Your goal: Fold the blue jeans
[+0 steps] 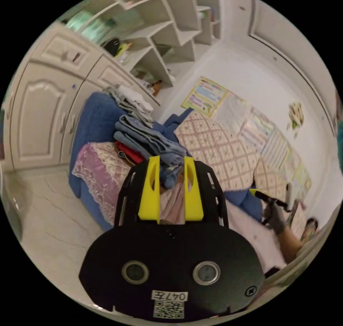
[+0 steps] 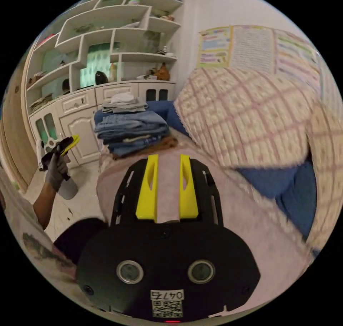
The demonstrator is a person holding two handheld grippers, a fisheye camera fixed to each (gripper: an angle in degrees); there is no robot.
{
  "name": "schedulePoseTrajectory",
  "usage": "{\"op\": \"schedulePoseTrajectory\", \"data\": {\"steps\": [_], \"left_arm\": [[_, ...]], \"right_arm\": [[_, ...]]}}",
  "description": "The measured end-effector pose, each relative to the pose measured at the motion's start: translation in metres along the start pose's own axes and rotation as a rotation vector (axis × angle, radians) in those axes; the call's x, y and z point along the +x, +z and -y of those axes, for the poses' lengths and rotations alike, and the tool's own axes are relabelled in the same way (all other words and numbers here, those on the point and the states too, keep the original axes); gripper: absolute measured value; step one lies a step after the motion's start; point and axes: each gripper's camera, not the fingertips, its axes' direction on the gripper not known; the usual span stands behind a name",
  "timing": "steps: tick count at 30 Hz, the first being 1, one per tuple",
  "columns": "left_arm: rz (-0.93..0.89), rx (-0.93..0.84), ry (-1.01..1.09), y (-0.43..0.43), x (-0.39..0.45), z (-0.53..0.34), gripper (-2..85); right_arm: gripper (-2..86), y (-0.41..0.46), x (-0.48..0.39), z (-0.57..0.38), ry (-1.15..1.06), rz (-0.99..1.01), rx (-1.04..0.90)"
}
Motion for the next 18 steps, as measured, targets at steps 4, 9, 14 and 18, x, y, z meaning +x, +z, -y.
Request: {"op": "schedulePoseTrajectory", "data": {"steps": [4, 9, 14, 18], "left_arm": [[0.035, -0.138, 0.328, -0.033, 0.066, 0.001, 7.5], [-0.068, -0.053, 0.507, -0.059, 0.119, 0.033, 2.7], [-0.268, -0.053, 0.531, -0.072, 0.193, 0.080, -0.5], [-0.316, -0.130, 0.563, -0.083, 0.235, 0.098, -0.8]], "right_arm": [[-0.8, -0.100, 0.030, -0.121, 0.261, -0.178, -0.135], [-1.2, -0.213, 0.062, -0.148, 0.246, -0.273, -0.097], [-1.3, -0.319, 0.083, -0.163, 0.246, -0.344, 0.207], [-1.1, -0.378, 0.088, -0.197, 0.227, -0.481, 0.244]]}}
